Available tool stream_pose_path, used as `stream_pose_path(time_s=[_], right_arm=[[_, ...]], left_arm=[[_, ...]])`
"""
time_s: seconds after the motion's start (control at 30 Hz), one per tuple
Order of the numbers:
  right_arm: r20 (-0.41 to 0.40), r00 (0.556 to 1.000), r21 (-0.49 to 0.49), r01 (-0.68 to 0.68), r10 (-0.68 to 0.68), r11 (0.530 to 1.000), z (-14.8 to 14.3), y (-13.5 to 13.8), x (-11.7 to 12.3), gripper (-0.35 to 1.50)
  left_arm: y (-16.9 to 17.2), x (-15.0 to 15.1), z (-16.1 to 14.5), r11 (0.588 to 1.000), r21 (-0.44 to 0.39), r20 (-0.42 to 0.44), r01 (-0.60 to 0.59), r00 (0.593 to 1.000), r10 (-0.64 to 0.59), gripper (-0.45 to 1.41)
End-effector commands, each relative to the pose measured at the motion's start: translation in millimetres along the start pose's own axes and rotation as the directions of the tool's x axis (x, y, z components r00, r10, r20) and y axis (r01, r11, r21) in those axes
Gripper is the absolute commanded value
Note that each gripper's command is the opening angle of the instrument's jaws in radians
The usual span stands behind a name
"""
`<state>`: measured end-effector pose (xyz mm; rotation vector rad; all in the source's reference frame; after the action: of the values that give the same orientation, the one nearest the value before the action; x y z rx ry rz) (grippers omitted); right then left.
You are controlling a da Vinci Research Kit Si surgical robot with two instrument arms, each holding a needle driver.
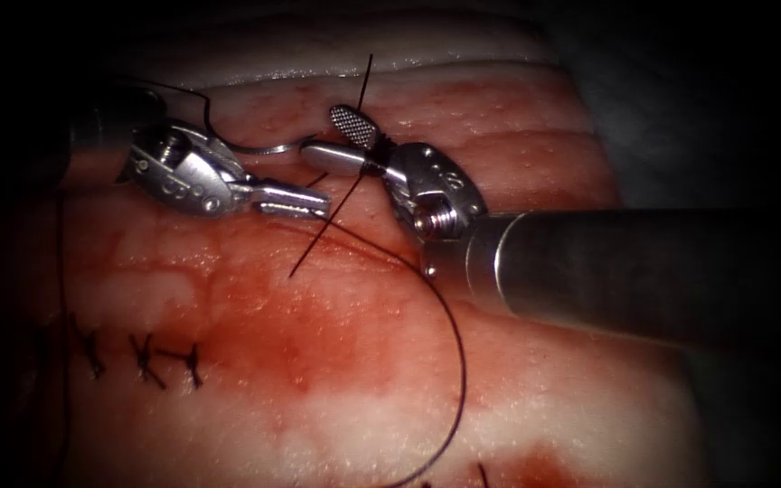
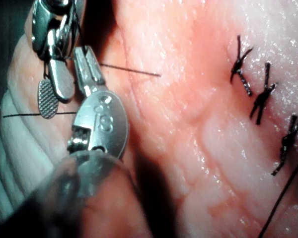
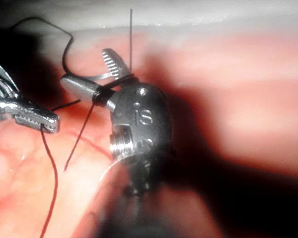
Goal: Wound Closure
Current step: Using the right hand, grab the suture tail.
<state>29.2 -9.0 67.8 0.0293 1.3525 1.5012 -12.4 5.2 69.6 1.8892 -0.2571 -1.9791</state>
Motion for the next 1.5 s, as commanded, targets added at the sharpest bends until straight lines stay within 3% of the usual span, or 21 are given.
stream_pose_path(time_s=[0.03,0.3,0.83,0.97,1.03,1.07,1.1,1.13,1.5], right_arm=[[-0.005,1.0,-0.012,0.003,-0.003,1.0,0.6,0.3,-0.1,0.68],[-0.014,1.0,-0.097,-0.024,0.022,0.995,-0.1,2.9,1.1,0.49],[0.012,1.0,-0.093,-0.019,0.02,0.995,2.6,3.2,0.1,0.56],[-0.013,1.0,-0.065,-0.024,0.023,0.998,3.0,2.7,-0.1,0.56],[-0.012,1.0,-0.06,-0.024,0.023,0.998,3.1,2.5,-0.3,0.49],[-0.011,1.0,-0.057,-0.024,0.023,0.998,3.2,2.3,-0.3,0.37],[-0.013,1.0,-0.053,-0.025,0.024,0.998,3.2,2.2,-0.4,0.11],[-0.009,1.0,-0.041,-0.024,0.024,0.999,3.2,1.9,-0.6,-0.35],[-0.039,0.999,-0.054,-0.036,0.033,0.998,2.2,0.6,-1.1,-0.35]], left_arm=[[-0.4,-0.8,0.5,1.0,0.001,0.0,0.004,1.0,-0.004,-0.45],[-2.2,-2.3,2.3,1.0,0.004,-0.011,0.011,1.0,-0.011,-0.45],[-3.5,-3.8,2.2,1.0,0.004,-0.014,0.019,1.0,-0.019,-0.45],[-3.6,-4.1,2.0,1.0,0.004,-0.015,0.019,1.0,-0.019,-0.45],[-3.6,-4.1,2.0,1.0,0.003,-0.016,0.019,1.0,-0.019,-0.45],[-3.6,-4.1,1.9,1.0,0.003,-0.016,0.019,1.0,-0.019,-0.45],[-3.6,-4.1,1.9,1.0,0.003,-0.016,0.019,1.0,-0.019,-0.45],[-3.6,-4.1,1.8,1.0,0.002,-0.017,0.019,1.0,-0.019,-0.45],[-3.2,-3.9,-0.4,0.999,-0.007,-0.019,0.043,0.999,-0.043,-0.45]])
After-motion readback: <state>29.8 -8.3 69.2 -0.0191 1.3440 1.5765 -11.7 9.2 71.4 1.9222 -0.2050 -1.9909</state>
